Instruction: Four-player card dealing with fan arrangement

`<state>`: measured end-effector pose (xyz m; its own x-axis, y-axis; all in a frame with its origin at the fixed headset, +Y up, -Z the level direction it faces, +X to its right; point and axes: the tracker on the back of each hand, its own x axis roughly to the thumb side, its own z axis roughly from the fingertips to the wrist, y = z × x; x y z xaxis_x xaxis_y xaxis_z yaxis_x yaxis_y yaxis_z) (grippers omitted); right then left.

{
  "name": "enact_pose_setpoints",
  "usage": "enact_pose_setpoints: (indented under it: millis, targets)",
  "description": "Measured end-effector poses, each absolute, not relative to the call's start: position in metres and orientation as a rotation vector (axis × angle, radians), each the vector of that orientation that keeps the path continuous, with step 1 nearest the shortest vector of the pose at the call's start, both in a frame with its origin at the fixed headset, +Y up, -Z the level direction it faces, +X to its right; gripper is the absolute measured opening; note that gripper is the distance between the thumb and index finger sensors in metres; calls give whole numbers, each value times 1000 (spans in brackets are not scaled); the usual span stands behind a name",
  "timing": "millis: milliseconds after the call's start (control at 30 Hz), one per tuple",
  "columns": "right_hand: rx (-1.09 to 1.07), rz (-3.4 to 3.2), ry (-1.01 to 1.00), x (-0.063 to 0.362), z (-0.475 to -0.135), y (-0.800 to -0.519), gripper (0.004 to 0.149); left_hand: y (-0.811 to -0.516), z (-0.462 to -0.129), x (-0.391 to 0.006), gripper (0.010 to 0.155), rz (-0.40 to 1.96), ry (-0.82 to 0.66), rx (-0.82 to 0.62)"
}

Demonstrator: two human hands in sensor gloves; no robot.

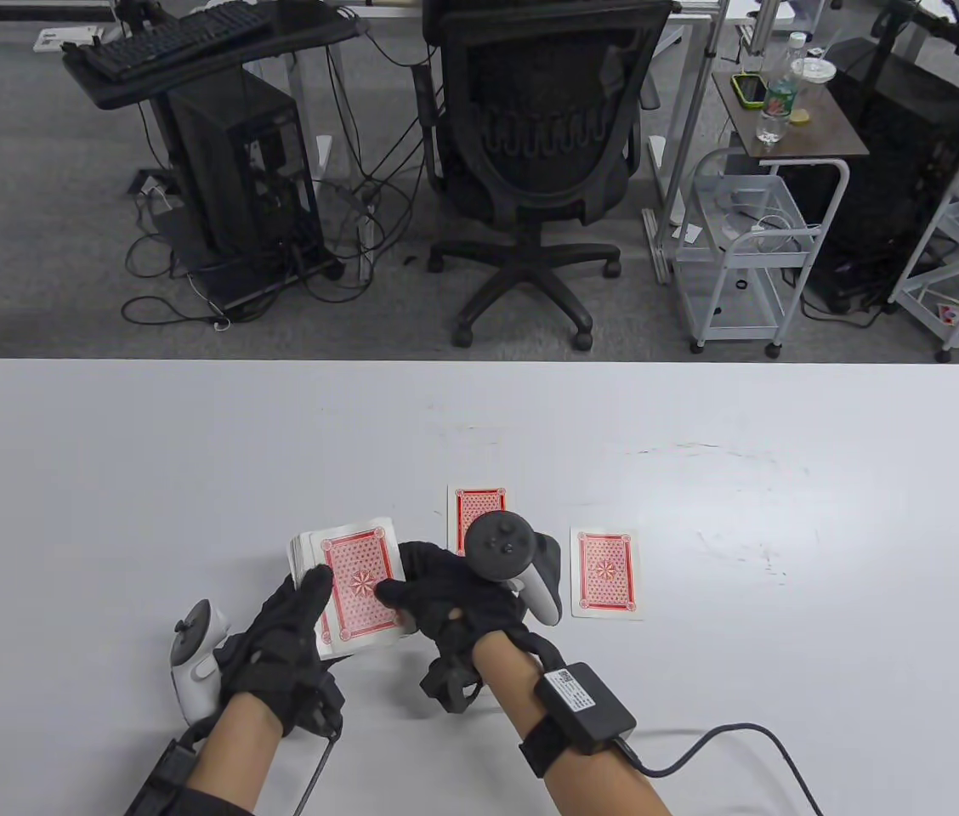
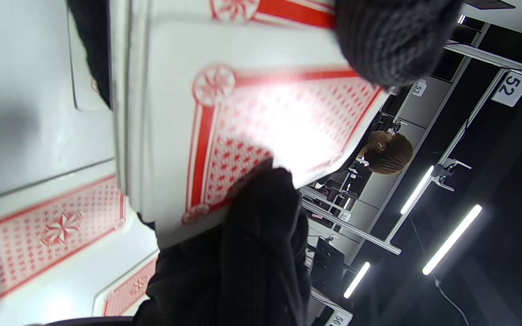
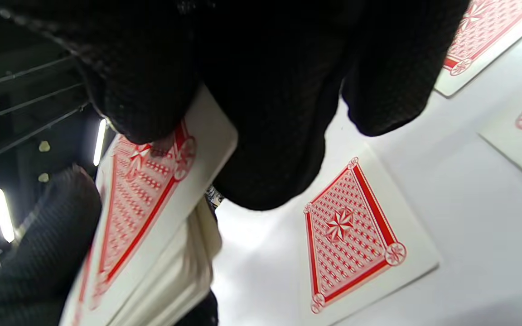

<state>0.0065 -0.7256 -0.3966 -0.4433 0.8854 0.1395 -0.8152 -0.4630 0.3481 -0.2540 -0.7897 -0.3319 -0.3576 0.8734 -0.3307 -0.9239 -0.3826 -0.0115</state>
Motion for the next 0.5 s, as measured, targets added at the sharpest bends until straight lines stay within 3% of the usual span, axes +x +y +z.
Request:
enact_pose_setpoints:
  millis: [267, 500]
  targets:
    - [150, 2292, 203, 55, -448, -712, 69, -798, -335, -269, 52, 1863, 297, -301]
    - [-63, 2713, 314, 51, -497, -737, 75, -798, -339, -278, 52, 1868, 313, -279]
